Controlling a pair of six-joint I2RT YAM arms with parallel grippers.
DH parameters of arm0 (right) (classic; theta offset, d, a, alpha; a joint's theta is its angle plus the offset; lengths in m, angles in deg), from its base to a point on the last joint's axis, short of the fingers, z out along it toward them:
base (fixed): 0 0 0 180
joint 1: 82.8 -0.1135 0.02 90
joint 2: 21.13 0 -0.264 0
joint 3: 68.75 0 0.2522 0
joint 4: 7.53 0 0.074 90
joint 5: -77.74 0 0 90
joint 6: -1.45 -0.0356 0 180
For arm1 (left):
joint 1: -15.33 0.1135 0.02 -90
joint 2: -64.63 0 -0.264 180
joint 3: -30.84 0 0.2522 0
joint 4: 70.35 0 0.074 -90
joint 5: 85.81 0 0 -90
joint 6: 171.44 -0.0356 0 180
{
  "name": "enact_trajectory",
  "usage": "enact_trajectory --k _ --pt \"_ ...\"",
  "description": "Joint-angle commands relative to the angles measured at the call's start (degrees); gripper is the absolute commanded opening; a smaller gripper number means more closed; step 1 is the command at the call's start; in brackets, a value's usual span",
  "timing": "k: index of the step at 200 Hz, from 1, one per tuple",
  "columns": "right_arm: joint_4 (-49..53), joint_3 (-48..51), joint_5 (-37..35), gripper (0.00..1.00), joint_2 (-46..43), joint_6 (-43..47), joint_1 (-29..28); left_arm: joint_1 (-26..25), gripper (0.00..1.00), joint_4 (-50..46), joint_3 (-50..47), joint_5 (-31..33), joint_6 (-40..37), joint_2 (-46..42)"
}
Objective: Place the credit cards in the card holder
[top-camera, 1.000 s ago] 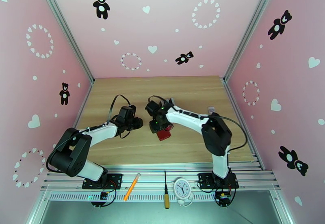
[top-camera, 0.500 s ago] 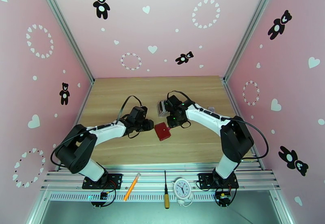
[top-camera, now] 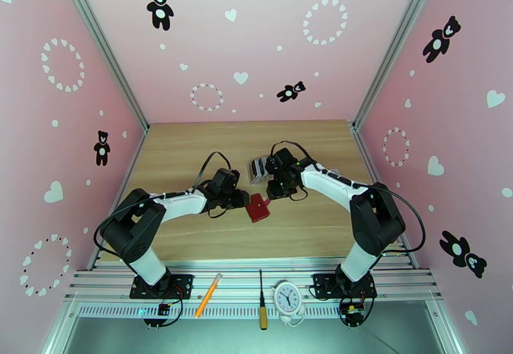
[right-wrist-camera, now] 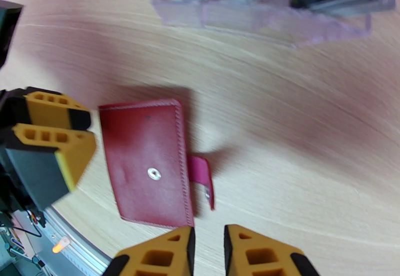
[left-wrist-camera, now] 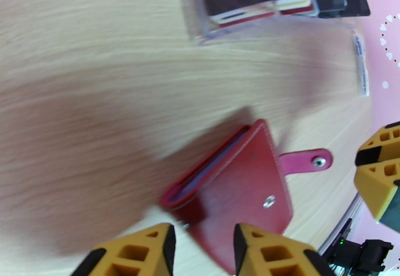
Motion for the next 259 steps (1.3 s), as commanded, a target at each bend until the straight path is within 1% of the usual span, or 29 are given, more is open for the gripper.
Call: enact_trajectory --k 1,61,177,259 --pt "-1.18 0.34 2.51 0.23 1.47 0.75 0.3 -0.45 0.39 -0.11 1.74 -1.01 0.6 1.87" --pt "-0.17 0.41 0.63 0.23 2.95 0.49 0.87 -0.45 0.39 -2.59 3.54 0.27 -0.3 3.62" --pt "0.46 2.33 0.74 0.2 2.8 0.05 0.95 -0.49 0.37 -3.85 4.59 0.24 -0.83 4.18" --pt "-0.34 1.91 1.89 0.13 3.07 -0.12 0.97 -0.44 0.37 -3.42 4.37 0.07 -0.74 4.21"
